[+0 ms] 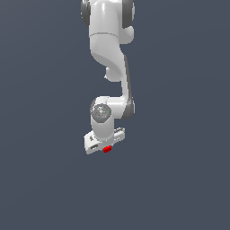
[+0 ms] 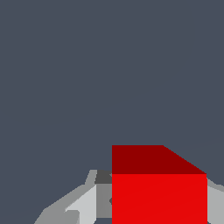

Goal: Pick up the red cube and move it to a goal position.

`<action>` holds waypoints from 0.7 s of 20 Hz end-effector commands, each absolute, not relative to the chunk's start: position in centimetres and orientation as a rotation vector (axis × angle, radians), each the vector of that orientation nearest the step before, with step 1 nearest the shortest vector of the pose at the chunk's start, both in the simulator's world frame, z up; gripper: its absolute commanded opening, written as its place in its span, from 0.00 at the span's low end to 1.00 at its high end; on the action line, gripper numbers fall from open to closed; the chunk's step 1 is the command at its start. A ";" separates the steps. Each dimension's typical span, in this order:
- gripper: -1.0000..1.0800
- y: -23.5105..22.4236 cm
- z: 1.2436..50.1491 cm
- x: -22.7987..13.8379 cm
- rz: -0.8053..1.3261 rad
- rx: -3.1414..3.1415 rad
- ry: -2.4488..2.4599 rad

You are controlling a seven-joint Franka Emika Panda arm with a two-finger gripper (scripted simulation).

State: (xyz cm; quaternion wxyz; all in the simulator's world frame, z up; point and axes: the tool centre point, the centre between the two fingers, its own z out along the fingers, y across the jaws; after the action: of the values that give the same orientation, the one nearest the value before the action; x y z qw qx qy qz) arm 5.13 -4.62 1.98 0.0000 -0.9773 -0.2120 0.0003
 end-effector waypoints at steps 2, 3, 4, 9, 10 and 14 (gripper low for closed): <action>0.00 -4.6 2.0 5.2 0.000 -3.070 -0.667; 0.00 -4.6 2.0 5.2 0.000 -3.070 -0.667; 0.00 -4.6 2.0 5.2 0.000 -3.070 -0.667; 0.00 -4.5 2.3 5.0 0.000 -3.070 -0.667; 0.00 -4.4 2.5 4.9 0.000 -3.070 -0.667; 0.00 -4.0 3.7 4.4 0.000 -3.070 -0.667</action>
State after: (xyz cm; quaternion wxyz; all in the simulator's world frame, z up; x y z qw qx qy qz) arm 4.54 -4.16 3.15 0.0003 -0.9773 -0.2120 0.0008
